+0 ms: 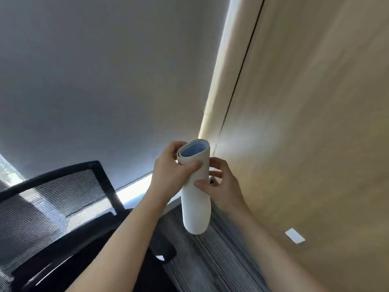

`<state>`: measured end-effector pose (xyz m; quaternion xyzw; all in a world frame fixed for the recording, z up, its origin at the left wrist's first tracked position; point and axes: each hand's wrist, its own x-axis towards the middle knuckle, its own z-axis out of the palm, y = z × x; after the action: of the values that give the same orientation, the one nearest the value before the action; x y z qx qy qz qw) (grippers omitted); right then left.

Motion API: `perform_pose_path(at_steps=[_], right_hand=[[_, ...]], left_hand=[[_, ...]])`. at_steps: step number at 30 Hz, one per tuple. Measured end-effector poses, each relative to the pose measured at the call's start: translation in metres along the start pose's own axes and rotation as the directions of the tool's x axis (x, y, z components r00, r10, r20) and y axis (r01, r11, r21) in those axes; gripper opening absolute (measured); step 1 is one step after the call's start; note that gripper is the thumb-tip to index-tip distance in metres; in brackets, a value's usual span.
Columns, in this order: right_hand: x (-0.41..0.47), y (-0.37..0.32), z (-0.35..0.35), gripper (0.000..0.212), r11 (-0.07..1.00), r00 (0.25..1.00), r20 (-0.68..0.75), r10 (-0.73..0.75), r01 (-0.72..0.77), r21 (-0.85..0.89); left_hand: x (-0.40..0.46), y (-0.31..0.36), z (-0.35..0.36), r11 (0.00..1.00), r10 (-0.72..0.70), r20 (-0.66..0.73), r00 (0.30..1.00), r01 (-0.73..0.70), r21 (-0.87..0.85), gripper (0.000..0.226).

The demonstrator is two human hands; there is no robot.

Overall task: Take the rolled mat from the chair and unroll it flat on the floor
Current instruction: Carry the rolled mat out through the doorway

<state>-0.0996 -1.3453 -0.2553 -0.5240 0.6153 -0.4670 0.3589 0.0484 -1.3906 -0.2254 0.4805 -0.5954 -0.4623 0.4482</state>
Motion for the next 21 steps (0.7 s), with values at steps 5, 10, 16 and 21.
perform_pose_path(at_steps=[5,10,16,21], right_hand=[[-0.077,-0.012,-0.101,0.053,0.999,0.956,-0.29,0.041,-0.041,0.003],[-0.186,-0.006,-0.21,0.067,0.993,0.784,-0.611,0.112,-0.109,0.043],[-0.372,0.016,-0.349,0.057,0.987,0.478,-0.869,0.13,-0.147,0.067],[-0.555,0.032,-0.452,0.059,0.975,0.234,-0.967,0.097,-0.216,0.046]], left_hand=[[-0.04,0.055,0.102,0.994,0.095,0.257,0.962,-0.077,-0.08,0.047],[-0.121,0.11,0.228,0.974,0.217,0.563,0.798,-0.141,-0.176,0.048],[-0.281,0.162,0.394,0.942,0.334,0.832,0.443,-0.144,-0.302,0.054],[-0.461,0.198,0.515,0.899,0.439,0.862,0.255,-0.121,-0.421,0.064]])
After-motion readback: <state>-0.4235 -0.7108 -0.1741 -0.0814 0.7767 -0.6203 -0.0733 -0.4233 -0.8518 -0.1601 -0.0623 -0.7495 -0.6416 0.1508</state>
